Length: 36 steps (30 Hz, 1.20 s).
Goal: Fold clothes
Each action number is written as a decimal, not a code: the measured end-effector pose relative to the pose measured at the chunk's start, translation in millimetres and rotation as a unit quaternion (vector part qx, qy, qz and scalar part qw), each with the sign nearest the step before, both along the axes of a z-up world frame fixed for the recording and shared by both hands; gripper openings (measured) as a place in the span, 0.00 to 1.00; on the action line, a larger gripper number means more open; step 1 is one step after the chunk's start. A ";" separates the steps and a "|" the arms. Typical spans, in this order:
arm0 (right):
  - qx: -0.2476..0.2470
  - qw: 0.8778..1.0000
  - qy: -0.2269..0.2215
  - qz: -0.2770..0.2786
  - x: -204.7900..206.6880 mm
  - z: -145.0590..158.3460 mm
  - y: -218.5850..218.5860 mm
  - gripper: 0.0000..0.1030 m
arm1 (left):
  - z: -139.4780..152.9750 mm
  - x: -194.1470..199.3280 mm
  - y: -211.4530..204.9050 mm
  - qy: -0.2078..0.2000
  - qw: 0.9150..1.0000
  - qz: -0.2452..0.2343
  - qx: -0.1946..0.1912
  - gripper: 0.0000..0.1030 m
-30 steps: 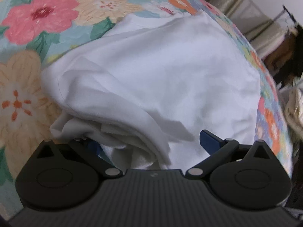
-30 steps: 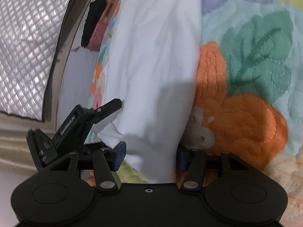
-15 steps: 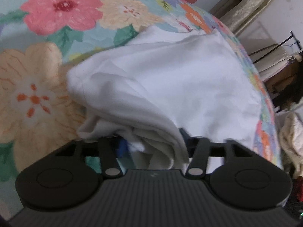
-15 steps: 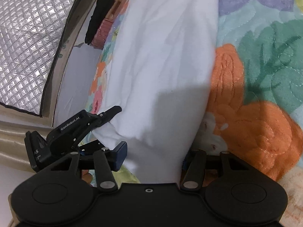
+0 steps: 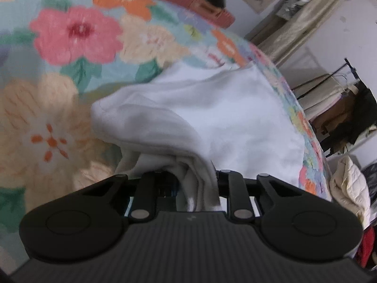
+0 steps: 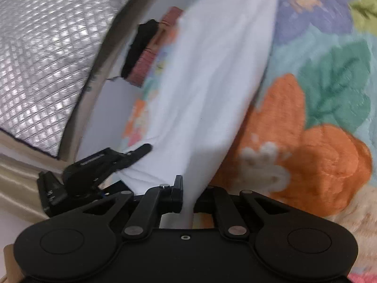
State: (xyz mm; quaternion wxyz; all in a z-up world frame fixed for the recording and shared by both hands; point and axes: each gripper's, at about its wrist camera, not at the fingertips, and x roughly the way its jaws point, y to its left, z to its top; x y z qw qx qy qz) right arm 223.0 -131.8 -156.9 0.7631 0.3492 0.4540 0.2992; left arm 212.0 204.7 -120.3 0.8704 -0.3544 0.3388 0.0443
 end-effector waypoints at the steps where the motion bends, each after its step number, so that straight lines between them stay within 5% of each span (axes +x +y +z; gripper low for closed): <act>1: 0.001 1.000 -0.004 0.006 -3.3 3.7 -1.1 0.07 | 7.1 -5.0 -3.0 -0.011 1.000 -0.005 0.014 0.19; 4: 0.004 1.000 -0.017 0.022 -13.1 14.6 -4.2 0.08 | 26.2 -23.9 -9.9 -0.037 0.998 -0.015 0.049 0.18; 11: 0.013 0.998 -0.023 0.052 -41.0 34.6 -6.8 0.08 | 46.5 -68.8 -6.0 -0.029 0.999 -0.009 0.037 0.18; 16: 0.027 0.998 0.028 0.047 -73.7 34.6 3.5 0.08 | 64.2 -112.3 -26.7 -0.053 0.991 -0.012 0.121 0.18; 19: 0.035 0.997 0.059 0.045 -93.3 34.6 9.7 0.08 | 65.9 -129.1 -23.7 -0.044 0.996 -0.011 0.080 0.16; 21: 0.014 0.998 0.040 0.051 -105.1 47.2 12.1 0.08 | 73.2 -141.7 -17.2 -0.053 0.997 -0.011 0.047 0.16; 27: 0.065 0.993 0.025 0.098 -139.3 91.2 5.6 0.08 | 120.0 -187.2 -27.9 -0.103 0.990 -0.013 0.092 0.16; 36: 0.032 0.995 0.055 0.073 -90.6 85.0 -19.6 0.09 | 115.6 -96.8 -57.4 -0.087 0.987 -0.092 0.102 0.16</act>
